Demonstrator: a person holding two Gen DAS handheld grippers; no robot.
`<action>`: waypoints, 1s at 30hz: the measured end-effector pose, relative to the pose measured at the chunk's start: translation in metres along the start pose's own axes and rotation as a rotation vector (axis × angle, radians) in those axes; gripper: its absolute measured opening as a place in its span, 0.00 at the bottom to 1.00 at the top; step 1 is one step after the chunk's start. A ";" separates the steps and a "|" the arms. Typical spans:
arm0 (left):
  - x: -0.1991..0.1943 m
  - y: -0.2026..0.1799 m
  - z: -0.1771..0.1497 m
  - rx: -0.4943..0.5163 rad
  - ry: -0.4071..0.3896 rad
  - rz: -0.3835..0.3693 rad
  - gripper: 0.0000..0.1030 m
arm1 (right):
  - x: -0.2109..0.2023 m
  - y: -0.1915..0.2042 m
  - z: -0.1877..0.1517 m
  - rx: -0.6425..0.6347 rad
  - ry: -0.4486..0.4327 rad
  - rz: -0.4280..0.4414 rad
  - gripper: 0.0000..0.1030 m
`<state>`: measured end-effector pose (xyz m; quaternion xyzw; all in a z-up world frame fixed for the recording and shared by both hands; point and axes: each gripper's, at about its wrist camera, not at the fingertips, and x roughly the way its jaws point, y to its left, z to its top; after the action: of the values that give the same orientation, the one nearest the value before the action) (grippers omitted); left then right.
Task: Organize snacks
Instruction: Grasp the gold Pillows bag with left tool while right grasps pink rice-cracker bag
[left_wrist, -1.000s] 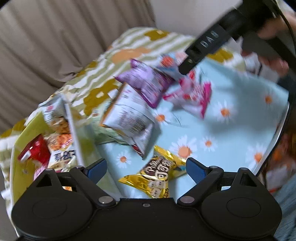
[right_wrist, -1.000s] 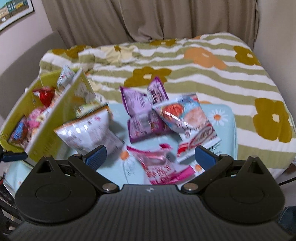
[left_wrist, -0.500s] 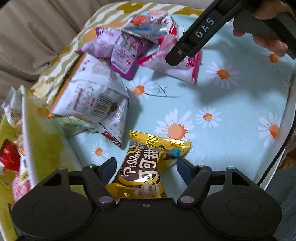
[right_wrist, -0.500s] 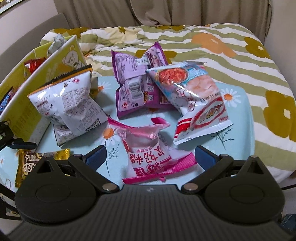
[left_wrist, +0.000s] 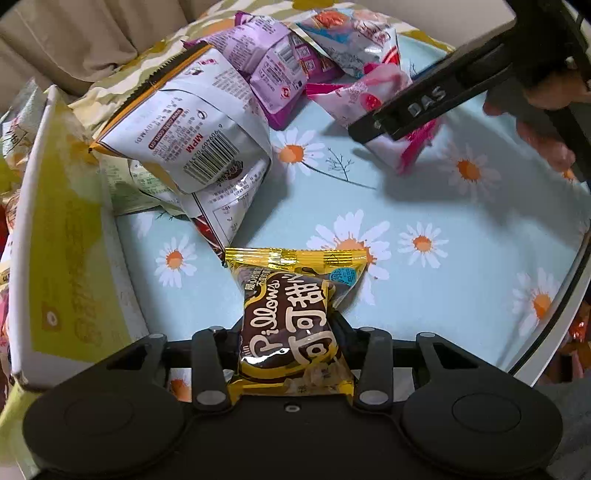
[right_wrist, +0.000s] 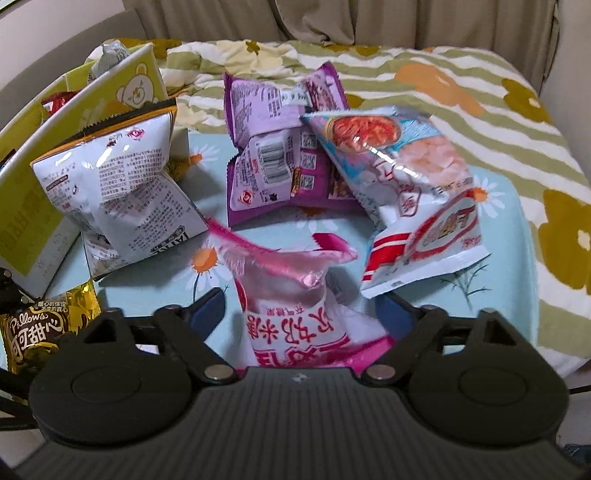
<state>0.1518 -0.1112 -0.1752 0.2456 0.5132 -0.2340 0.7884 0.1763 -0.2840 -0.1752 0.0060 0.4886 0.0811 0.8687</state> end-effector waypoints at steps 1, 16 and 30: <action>-0.002 0.000 0.000 -0.011 -0.007 -0.003 0.45 | 0.002 0.000 0.000 0.001 0.006 0.002 0.91; -0.043 0.005 -0.002 -0.153 -0.119 0.003 0.45 | -0.015 0.018 -0.004 -0.022 -0.028 0.001 0.48; -0.139 0.039 -0.009 -0.246 -0.348 0.045 0.45 | -0.104 0.064 0.026 -0.026 -0.176 0.027 0.47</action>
<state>0.1199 -0.0593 -0.0440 0.1146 0.3887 -0.1909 0.8941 0.1365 -0.2341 -0.0680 0.0084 0.4092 0.0984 0.9071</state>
